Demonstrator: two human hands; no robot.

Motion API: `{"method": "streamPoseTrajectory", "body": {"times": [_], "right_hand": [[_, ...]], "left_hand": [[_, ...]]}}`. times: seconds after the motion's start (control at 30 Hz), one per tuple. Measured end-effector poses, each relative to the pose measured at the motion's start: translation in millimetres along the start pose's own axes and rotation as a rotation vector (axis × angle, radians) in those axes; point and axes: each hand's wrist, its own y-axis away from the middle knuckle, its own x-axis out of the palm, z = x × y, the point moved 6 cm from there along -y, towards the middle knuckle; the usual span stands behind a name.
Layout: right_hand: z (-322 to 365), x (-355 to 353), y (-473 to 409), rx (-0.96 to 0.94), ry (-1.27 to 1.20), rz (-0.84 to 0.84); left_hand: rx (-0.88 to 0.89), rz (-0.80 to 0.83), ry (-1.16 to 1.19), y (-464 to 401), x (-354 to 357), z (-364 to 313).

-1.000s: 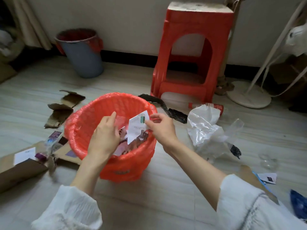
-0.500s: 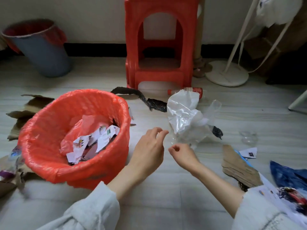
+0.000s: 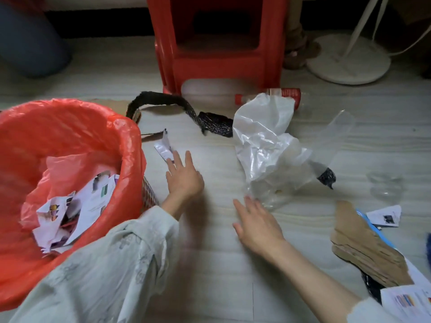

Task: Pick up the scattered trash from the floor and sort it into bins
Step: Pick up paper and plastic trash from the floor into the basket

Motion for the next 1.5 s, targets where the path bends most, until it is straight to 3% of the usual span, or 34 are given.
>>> {"method": "streamPoseTrajectory", "body": {"times": [0.1,0.2,0.23,0.37,0.53,0.7,0.93,1.1,1.27,1.5], "right_hand": [[-19.1,3.5,-7.1,0.132,0.05,0.021],[-13.5,-12.7,-9.4,0.173,0.084,-0.165],[-6.3,-20.6,-9.5,0.167,0.049,-0.219],[33.8,-31.3,-36.4,0.055,-0.226,-0.142],[66.5,-53.8,-96.6,-0.029,-0.431,-0.283],[67.1,-88.3,-172.8,-0.066,-0.152,-0.395],[52.4,-77.9,-237.4,0.048,0.098,-0.086],[68.5,-71.8,-222.2,-0.072,0.266,-0.238],[71.7,-55.1,-183.2,-0.144,0.22,-0.348],[67.0,-19.7,-120.9,-0.148,0.312,-0.318]], "left_hand": [[-0.015,-0.027,-0.021,-30.3,2.1,6.6],[0.001,-0.006,-0.045,-52.2,6.9,27.2],[0.006,0.008,-0.05,-55.2,9.7,35.7],[0.044,0.006,-0.1,-57.8,23.3,61.5],[0.105,-0.069,-0.132,-53.1,33.8,69.9],[0.106,-0.113,-0.121,-53.2,36.4,67.8],[0.111,-0.136,-0.126,-56.0,36.0,71.8],[0.119,-0.125,-0.161,-56.6,36.1,70.8],[0.099,-0.08,-0.154,-58.8,37.3,72.5],[0.102,-0.088,-0.1,-43.8,35.4,67.2]]}}
